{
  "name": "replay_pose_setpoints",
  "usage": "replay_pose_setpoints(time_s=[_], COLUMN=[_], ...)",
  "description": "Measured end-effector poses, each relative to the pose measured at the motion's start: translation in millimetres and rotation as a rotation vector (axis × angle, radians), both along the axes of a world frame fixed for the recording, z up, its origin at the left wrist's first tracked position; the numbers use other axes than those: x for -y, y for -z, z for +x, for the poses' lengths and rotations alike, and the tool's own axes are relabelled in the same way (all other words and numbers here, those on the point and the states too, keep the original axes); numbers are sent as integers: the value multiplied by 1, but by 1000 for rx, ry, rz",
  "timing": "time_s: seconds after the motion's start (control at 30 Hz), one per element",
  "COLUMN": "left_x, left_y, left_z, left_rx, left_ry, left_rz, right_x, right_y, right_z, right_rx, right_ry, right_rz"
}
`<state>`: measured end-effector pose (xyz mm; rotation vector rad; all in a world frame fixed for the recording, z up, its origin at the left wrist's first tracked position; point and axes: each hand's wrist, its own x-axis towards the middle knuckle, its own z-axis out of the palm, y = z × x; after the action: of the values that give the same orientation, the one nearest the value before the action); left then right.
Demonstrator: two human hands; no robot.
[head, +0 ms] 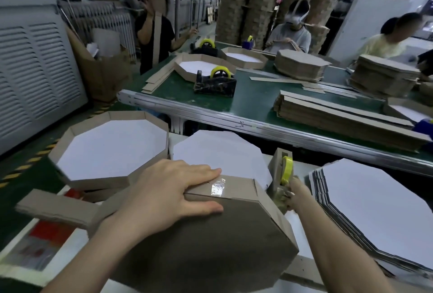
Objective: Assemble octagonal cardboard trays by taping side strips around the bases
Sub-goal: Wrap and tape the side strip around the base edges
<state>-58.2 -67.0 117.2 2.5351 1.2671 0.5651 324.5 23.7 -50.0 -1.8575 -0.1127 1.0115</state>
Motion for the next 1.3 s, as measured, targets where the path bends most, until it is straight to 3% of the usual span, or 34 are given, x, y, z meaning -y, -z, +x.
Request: replay_pose_setpoints(time_s=[0.13,0.23,0.4,0.77,0.97,1.1,1.3], left_x=[1,0,1,-4,-3,-3,3], left_y=[0,0,1,7,10,7,-13], left_z=[0,0,1,-6,-9,-8,5], left_rx=[10,4,20,131,57,11,-199], left_ry=[-8,-6,-3,-49,-62,-38,-4], left_rz=[25,31,53,58,31,34,105], right_x=[15,48,84,78,90,99,72], right_y=[0,-1,9,26,43,41,-58], right_z=[-11,-33,-48,-30,-19,-30,-73], right_rx=[-29,9,117,172,226,268,396], right_ry=[129,227,54,22,-29,-264,-631], right_rz=[160,131,118,102,19,-54,185])
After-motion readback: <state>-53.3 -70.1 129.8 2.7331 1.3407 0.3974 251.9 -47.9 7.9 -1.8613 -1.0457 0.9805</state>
